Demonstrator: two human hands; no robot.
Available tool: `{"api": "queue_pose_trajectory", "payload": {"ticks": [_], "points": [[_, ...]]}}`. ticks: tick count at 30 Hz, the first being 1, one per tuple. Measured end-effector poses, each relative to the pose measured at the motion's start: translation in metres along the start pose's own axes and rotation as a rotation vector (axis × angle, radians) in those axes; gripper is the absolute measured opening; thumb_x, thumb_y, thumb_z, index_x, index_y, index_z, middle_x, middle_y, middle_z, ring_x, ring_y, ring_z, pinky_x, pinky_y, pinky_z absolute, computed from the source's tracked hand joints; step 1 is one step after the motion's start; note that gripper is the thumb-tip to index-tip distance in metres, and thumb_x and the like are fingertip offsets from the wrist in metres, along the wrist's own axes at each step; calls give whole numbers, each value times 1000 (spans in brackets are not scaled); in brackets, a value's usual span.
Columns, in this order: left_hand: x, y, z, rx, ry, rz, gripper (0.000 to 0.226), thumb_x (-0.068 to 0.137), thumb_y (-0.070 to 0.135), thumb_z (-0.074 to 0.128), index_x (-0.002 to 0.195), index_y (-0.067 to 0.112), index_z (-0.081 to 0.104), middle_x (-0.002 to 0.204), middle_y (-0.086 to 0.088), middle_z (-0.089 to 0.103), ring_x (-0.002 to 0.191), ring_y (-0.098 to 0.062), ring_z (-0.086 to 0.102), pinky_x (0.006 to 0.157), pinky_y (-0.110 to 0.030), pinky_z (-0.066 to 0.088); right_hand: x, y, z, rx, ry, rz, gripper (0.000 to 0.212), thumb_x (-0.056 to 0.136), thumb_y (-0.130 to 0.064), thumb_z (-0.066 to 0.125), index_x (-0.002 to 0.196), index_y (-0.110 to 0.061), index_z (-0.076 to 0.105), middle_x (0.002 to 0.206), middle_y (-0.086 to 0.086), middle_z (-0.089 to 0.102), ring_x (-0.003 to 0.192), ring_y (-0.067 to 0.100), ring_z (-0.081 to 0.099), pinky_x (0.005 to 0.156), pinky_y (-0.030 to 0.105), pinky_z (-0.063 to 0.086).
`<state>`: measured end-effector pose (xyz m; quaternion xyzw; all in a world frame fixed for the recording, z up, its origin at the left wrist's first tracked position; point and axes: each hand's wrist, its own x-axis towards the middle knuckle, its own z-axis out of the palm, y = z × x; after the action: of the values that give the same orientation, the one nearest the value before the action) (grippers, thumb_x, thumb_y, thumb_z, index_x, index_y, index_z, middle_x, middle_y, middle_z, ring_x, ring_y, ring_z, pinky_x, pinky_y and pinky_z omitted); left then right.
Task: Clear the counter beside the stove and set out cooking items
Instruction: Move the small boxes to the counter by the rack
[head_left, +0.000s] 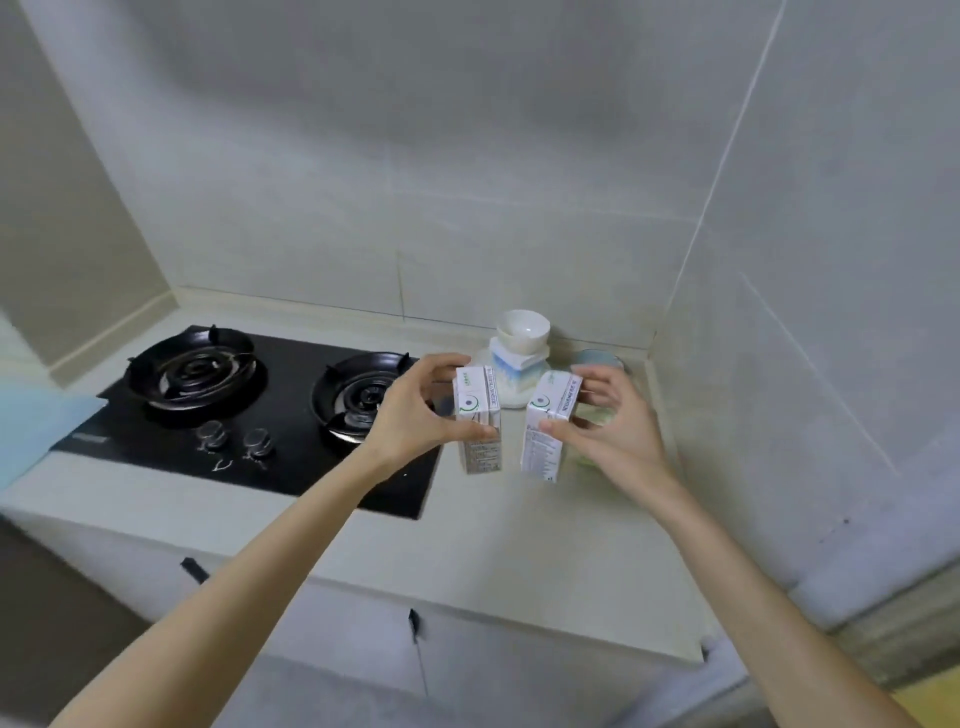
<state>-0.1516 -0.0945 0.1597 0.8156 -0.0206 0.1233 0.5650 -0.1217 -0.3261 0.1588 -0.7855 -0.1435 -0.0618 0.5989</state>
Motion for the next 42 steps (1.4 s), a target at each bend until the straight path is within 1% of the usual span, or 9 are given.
{"api": "queue_pose_trajectory", "payload": {"ticks": [6, 10, 15, 20, 24, 26, 32, 36, 42], "points": [[-83, 18, -57, 43, 171, -32, 76, 54, 16, 93, 119, 29, 57, 111, 7, 66, 104, -5, 62, 89, -23, 50, -35, -40, 44, 27, -171, -112, 65, 63, -12, 89, 117, -20, 55, 117, -1, 62, 106, 6, 57, 72, 0, 42], [-133, 25, -99, 64, 275, -80, 76, 53, 17, 93, 119, 29, 57, 109, 10, 67, 99, 0, 64, 83, -26, 54, -52, -69, 86, 48, -287, -191, 63, 62, -17, 89, 115, -23, 55, 115, -6, 63, 106, 6, 58, 80, 4, 43], [-215, 24, -170, 118, 476, -166, 72, 53, 19, 93, 114, 27, 56, 106, 14, 65, 95, 7, 62, 78, -9, 47, -81, -112, 164, 57, -483, -273, 64, 63, -22, 89, 116, -30, 55, 114, -16, 63, 106, -1, 59, 88, 14, 46], [-310, 18, -249, 131, 706, -238, 70, 52, 19, 93, 110, 27, 55, 108, 12, 66, 101, 0, 62, 87, -21, 50, -126, -157, 258, 126, -674, -316, 65, 64, -20, 89, 119, -25, 56, 112, -13, 65, 106, 2, 61, 90, 23, 50], [-404, 14, -320, 165, 859, -302, 68, 54, 12, 92, 111, 21, 55, 108, 11, 66, 99, 2, 61, 78, -10, 49, -187, -195, 349, 181, -839, -345, 64, 64, -14, 89, 118, -21, 56, 111, -9, 65, 105, 3, 61, 82, 15, 52], [-445, 15, -349, 201, 914, -324, 69, 55, 12, 92, 112, 20, 55, 108, 12, 64, 99, 2, 60, 72, -6, 47, -217, -210, 388, 212, -905, -345, 63, 63, -13, 89, 117, -21, 56, 110, -8, 65, 106, 7, 61, 83, 20, 54], [-577, 11, -426, 275, 1114, -401, 69, 54, 13, 92, 112, 20, 55, 110, 11, 64, 104, -3, 61, 77, -9, 48, -318, -266, 501, 287, -1090, -398, 64, 66, -16, 87, 120, -20, 53, 107, -17, 61, 103, 0, 59, 74, 10, 51], [-660, 13, -467, 298, 1232, -464, 69, 53, 11, 92, 111, 19, 55, 111, 10, 65, 103, 0, 60, 79, -8, 47, -384, -305, 573, 307, -1236, -459, 64, 68, -19, 86, 122, -18, 53, 115, -8, 61, 107, 5, 58, 75, 6, 49], [-762, 3, -523, 302, 1466, -521, 69, 53, 9, 92, 111, 17, 56, 112, 6, 65, 108, -7, 59, 65, -7, 49, -472, -355, 677, 388, -1412, -484, 61, 66, -17, 87, 117, -20, 56, 112, -9, 63, 105, 5, 59, 72, 7, 49]]}}
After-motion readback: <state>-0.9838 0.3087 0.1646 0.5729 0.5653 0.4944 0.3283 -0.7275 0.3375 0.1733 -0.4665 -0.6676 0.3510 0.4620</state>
